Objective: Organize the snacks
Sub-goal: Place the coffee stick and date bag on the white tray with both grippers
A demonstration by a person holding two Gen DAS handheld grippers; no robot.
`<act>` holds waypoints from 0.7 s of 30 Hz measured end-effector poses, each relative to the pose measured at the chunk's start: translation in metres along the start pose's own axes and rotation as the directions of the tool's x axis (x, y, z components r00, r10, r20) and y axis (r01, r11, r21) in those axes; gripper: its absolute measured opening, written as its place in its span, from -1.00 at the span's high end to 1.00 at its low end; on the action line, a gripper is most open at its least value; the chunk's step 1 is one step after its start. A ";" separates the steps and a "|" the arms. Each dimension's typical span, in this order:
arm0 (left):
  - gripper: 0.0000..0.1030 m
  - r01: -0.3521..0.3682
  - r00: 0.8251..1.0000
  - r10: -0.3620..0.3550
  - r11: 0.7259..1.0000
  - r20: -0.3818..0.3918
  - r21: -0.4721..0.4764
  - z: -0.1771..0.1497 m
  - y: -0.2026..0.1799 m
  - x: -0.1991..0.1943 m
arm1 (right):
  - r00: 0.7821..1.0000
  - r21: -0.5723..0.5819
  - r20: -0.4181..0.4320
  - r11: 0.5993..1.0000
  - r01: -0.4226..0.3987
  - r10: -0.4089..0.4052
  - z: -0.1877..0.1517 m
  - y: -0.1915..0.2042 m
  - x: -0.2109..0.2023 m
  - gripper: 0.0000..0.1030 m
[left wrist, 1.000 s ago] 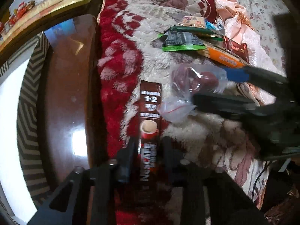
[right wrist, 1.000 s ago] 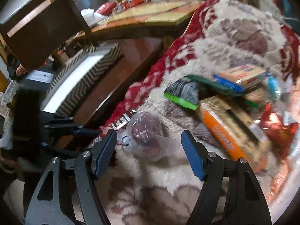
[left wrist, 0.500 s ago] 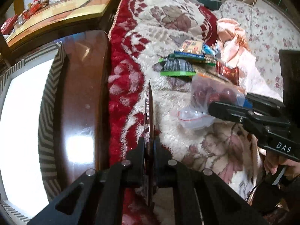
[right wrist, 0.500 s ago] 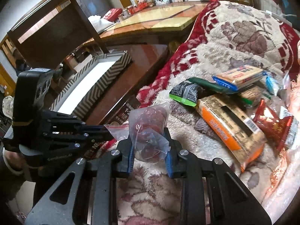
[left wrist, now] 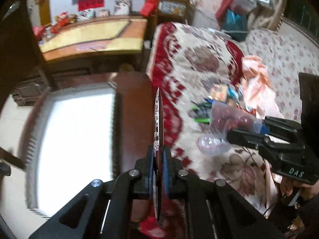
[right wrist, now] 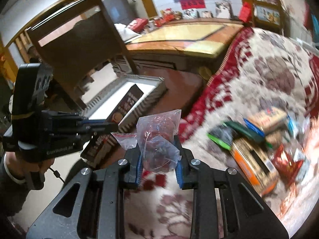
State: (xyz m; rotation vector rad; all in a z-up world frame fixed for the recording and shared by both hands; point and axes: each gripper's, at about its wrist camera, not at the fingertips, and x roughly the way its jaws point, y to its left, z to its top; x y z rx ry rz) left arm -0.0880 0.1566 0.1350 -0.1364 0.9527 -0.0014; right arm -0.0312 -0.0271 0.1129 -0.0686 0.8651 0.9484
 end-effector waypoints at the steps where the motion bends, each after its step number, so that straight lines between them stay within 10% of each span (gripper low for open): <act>1: 0.81 -0.018 1.000 0.018 1.000 0.012 -0.010 0.002 0.007 -0.005 | 1.000 -0.013 0.000 1.000 -0.012 0.012 0.006 0.007 0.003 0.52; 21: 0.80 -0.186 0.982 0.174 0.945 -0.068 -0.269 -0.008 0.145 0.030 | 0.990 -0.130 -0.106 0.986 -0.103 0.089 0.056 0.090 0.114 0.52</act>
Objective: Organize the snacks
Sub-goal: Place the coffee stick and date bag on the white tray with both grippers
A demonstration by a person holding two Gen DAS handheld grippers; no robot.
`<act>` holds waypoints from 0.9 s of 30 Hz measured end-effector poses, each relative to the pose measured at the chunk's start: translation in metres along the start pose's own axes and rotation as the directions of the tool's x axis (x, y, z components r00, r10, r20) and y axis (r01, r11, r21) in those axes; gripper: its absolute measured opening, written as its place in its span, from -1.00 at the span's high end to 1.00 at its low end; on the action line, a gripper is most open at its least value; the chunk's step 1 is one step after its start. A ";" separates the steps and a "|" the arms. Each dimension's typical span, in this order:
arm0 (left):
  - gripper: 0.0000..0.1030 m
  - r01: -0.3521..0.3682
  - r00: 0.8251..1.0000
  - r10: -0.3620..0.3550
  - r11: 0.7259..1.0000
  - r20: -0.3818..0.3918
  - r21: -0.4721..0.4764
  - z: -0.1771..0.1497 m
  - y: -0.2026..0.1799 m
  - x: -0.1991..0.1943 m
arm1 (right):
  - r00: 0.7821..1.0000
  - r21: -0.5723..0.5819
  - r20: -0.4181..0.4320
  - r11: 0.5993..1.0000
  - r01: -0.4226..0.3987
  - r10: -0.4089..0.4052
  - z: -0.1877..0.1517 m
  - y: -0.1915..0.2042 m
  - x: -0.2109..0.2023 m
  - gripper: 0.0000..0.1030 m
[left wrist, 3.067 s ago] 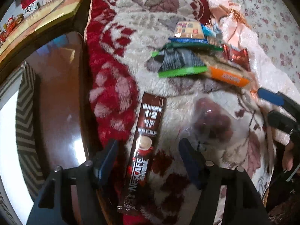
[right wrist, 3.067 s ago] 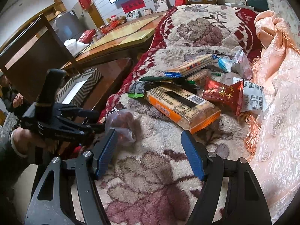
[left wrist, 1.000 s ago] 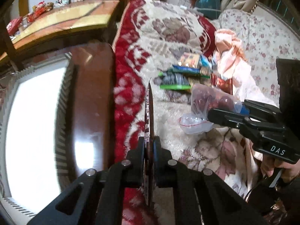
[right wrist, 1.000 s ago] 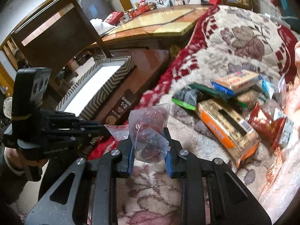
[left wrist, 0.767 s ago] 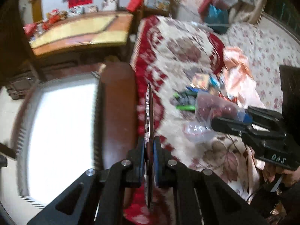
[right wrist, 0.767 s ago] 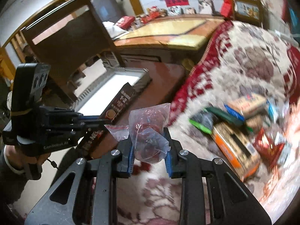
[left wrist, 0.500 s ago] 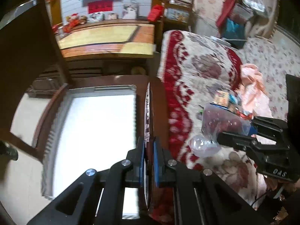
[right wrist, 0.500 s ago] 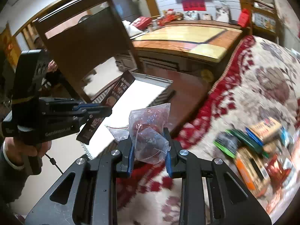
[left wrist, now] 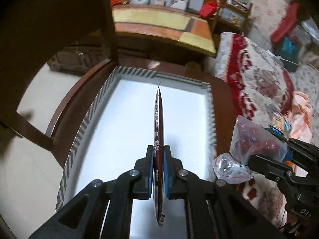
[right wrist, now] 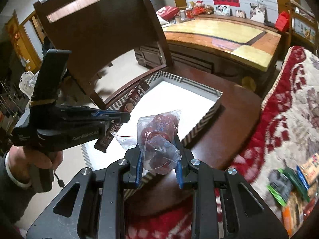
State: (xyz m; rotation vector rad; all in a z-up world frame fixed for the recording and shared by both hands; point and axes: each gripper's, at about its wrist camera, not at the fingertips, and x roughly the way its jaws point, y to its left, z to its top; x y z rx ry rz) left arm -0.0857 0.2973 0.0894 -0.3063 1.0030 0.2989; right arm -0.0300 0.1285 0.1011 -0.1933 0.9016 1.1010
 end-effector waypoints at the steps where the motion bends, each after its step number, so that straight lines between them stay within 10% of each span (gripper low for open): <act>1: 0.80 -0.007 1.000 0.007 1.000 -0.009 -0.009 0.000 0.003 0.005 | 1.000 -0.001 -0.006 1.000 0.002 -0.002 0.002 0.000 0.006 0.52; 21: 0.76 -0.055 0.997 0.046 0.990 -0.067 -0.127 -0.009 0.035 0.054 | 0.996 0.053 -0.049 0.996 -0.071 0.073 0.020 -0.008 0.073 0.35; 23: 0.63 -0.077 0.996 0.069 0.988 -0.064 -0.131 -0.010 0.036 0.051 | 0.997 0.045 -0.030 0.996 -0.072 0.073 0.020 -0.005 0.067 0.15; 27: -0.36 -0.084 0.996 0.080 0.984 -0.036 -0.158 -0.013 0.037 0.037 | 0.998 0.028 0.001 0.997 -0.069 0.069 0.019 0.002 0.047 0.14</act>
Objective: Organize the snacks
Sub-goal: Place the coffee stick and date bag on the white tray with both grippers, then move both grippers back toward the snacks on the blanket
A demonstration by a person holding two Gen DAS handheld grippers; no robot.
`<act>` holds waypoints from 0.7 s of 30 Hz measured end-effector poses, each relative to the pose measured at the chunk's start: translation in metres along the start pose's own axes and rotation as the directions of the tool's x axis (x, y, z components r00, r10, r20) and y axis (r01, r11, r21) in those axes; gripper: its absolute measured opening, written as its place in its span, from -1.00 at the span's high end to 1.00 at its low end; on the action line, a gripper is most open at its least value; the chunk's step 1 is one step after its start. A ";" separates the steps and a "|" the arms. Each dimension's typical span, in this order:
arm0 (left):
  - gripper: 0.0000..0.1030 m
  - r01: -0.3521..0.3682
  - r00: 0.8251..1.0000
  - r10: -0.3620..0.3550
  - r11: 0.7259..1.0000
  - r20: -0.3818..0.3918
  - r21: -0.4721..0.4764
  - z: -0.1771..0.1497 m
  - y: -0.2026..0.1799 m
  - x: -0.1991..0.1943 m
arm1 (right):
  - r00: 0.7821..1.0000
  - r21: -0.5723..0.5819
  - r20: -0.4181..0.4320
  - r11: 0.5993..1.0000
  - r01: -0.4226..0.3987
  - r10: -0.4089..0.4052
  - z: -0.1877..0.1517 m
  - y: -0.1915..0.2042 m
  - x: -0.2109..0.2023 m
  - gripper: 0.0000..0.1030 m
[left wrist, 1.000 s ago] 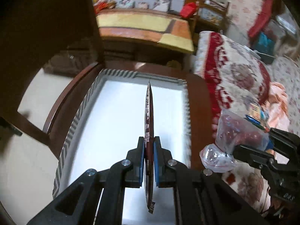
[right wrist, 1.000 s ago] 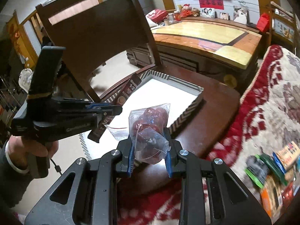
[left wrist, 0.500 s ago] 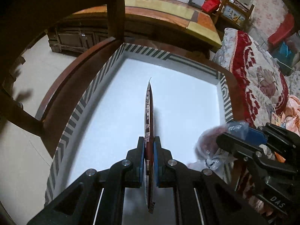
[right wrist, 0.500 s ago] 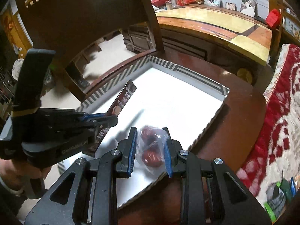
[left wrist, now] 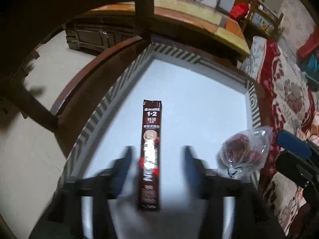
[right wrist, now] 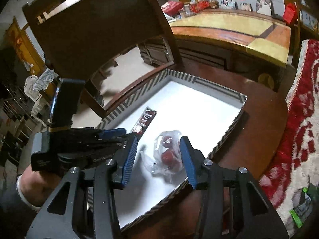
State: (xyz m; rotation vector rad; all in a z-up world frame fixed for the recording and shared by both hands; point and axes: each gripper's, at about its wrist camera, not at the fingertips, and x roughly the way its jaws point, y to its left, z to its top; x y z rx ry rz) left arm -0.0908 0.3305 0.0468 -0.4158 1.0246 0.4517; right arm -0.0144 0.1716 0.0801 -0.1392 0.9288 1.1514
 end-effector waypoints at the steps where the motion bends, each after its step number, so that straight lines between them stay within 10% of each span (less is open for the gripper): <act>1: -0.46 0.003 1.000 -0.003 1.000 0.021 -0.006 -0.001 0.000 -0.007 | 1.000 -0.001 0.002 1.000 0.000 0.000 0.000 0.001 -0.004 0.14; 13: -0.68 0.003 0.992 -0.011 0.998 0.125 0.066 -0.015 -0.048 -0.065 | 0.998 0.023 0.068 1.000 -0.013 0.012 -0.030 -0.007 -0.073 0.14; 21: -0.74 0.105 0.988 -0.122 0.980 0.094 0.172 -0.029 -0.118 -0.076 | 0.984 0.155 0.105 0.980 0.125 -0.142 -0.088 -0.074 -0.152 0.00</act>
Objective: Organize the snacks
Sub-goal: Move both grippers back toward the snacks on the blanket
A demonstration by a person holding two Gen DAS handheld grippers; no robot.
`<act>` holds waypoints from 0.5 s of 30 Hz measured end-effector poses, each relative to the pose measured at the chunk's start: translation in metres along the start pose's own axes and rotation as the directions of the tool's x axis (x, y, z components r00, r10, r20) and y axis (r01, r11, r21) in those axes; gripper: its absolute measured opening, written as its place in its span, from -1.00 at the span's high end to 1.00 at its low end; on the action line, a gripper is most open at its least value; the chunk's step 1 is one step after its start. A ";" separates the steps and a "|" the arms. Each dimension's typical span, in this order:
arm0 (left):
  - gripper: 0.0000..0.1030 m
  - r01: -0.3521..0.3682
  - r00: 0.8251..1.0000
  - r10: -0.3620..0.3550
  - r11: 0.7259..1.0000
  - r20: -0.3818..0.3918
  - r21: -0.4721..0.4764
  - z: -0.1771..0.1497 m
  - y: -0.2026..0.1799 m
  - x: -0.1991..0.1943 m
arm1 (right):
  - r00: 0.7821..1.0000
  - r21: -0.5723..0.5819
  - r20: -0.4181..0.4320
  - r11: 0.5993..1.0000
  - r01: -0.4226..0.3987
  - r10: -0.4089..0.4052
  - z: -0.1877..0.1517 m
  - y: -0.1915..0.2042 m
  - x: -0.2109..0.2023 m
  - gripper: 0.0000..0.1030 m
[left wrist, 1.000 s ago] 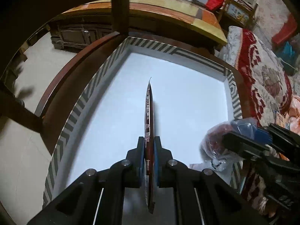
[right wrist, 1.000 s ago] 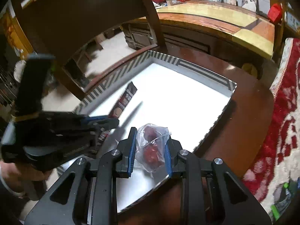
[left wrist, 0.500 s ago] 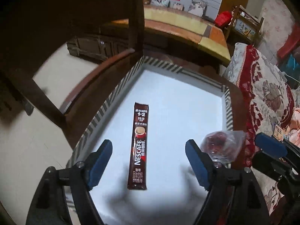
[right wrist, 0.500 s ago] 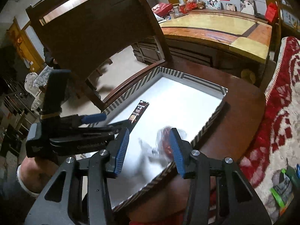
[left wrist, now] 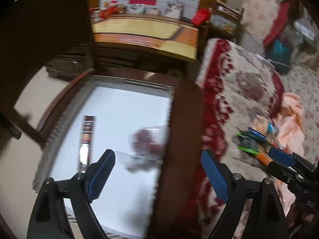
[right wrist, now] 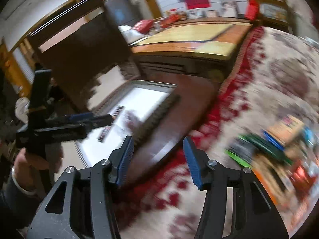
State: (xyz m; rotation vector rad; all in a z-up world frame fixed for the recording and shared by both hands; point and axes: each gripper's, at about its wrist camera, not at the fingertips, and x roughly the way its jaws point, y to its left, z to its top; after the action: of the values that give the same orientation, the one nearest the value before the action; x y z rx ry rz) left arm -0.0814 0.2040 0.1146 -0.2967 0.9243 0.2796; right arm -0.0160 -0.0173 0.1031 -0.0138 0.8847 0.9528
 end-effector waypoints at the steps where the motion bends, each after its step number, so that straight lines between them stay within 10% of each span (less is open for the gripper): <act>1: -0.74 0.015 1.000 -0.015 1.000 -0.004 0.014 -0.001 -0.011 0.000 | 1.000 0.012 -0.002 1.000 0.018 -0.018 -0.006 -0.009 -0.006 0.00; 15: -0.74 0.180 0.975 -0.162 0.977 -0.149 0.111 -0.007 -0.127 0.048 | 0.981 0.182 -0.016 0.964 0.193 -0.193 -0.070 -0.109 -0.064 0.00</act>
State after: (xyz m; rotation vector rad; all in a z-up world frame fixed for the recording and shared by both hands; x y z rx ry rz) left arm -0.0135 0.0891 0.0883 -0.2822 1.0427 0.0420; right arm -0.0011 -0.1551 0.0605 0.0576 0.9486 0.6872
